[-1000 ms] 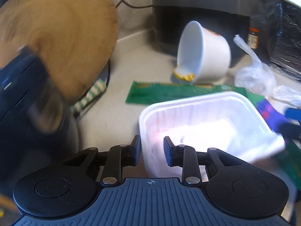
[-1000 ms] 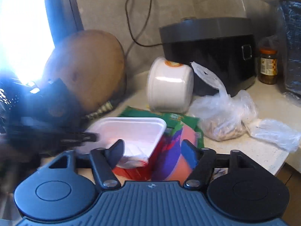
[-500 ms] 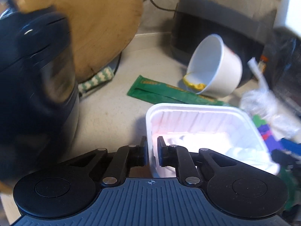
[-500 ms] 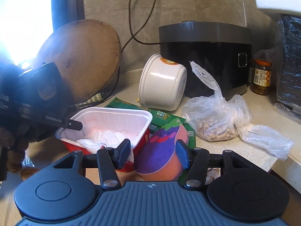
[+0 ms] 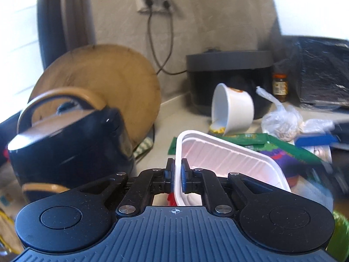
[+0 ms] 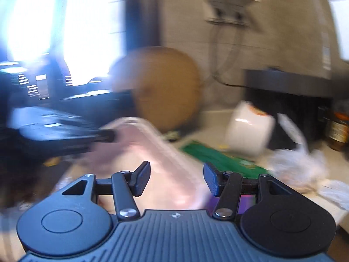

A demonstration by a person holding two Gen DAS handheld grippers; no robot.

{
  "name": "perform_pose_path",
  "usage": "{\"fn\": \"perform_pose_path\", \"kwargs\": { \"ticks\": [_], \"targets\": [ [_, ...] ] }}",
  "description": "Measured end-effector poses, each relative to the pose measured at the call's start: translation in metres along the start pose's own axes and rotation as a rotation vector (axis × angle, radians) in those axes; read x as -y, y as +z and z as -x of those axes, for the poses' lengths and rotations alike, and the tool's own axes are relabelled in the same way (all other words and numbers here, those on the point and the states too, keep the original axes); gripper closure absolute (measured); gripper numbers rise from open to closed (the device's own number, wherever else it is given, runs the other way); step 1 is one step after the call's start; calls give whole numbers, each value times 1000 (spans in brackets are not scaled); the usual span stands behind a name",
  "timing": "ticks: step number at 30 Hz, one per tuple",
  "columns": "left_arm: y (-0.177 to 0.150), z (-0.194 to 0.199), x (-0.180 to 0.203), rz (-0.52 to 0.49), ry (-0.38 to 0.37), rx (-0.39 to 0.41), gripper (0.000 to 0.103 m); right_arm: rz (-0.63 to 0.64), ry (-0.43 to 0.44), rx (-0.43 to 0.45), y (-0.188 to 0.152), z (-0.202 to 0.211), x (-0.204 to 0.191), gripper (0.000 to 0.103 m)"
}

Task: Collect trash
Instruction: 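Close the left tool on the rim of the red-and-white tray, then lift the tray with the left tool while the right tool grasps the ginger root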

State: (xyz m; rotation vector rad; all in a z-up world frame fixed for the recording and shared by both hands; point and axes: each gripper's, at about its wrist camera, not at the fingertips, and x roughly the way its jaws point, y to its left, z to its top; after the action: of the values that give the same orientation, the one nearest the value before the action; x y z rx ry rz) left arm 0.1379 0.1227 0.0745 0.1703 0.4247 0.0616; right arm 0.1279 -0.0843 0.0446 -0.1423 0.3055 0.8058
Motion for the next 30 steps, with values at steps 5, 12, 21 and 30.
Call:
{"fn": "perform_pose_path", "kwargs": {
  "ticks": [5,12,21,30],
  "targets": [
    [-4,9,0,-23,10,29,93,126,-37,-74,-14,-13,-29,48],
    [-9,14,-6,-38,60,59,93,65,-58,-138,-2,-16,-13,101],
    [-15,13,-26,19,116,40,93,-41,-229,-80,20,4,35,101],
    [-11,23,-37,58,173,98,92,-48,-251,-87,3,-5,45,82]
  ]
}}
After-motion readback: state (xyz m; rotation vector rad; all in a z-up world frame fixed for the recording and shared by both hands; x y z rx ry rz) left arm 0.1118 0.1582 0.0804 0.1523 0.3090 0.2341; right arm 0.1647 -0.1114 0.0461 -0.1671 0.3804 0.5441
